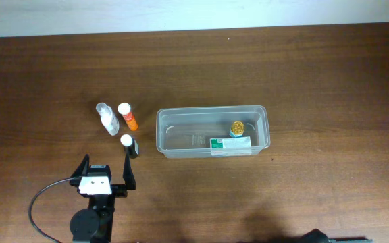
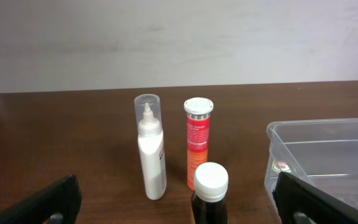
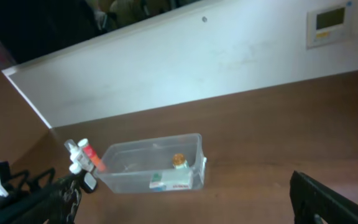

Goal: Pack container

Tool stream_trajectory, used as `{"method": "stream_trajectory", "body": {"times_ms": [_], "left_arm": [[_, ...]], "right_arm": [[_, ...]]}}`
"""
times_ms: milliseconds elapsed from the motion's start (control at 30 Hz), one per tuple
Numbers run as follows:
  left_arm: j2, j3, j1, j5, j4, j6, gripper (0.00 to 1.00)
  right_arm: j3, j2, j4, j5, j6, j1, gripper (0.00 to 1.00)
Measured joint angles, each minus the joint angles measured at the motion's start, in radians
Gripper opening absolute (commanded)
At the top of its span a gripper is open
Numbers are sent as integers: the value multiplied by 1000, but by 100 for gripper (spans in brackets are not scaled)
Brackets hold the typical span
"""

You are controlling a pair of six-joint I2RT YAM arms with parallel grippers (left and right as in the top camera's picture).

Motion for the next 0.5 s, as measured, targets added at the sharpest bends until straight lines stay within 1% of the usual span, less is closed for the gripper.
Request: {"method": "stream_trajectory", "body": {"times_ms": [233, 333, 500], "left_arm": [[0, 0, 0, 0, 0, 0, 99], [0, 0, 0, 0, 0, 0, 99], [0, 0, 0, 0, 0, 0, 99]], "right_arm": [[-1, -1, -105, 8, 0, 0, 98], [-2, -7, -106, 2, 0, 0, 98], [-6, -101, -104, -8, 0, 0, 98]]}}
